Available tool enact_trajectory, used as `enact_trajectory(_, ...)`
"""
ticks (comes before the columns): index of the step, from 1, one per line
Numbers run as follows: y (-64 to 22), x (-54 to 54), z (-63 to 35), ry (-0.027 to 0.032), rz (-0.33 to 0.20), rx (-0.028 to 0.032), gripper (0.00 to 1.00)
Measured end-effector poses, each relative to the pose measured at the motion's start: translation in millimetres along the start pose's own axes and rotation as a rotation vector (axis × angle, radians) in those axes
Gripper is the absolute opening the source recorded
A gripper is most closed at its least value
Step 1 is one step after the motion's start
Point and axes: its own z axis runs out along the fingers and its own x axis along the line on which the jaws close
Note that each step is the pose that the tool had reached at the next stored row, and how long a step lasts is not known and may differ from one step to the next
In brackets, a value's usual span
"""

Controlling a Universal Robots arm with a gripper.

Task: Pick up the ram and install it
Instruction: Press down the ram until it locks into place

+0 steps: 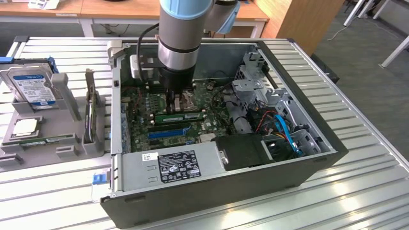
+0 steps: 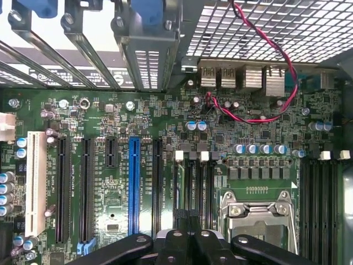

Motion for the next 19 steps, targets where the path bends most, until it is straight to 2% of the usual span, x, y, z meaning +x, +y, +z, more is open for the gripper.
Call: enact_trajectory(19, -0.1, 0.3, 2.7, 0.0001, 0.000, 0.0000, 0.10)
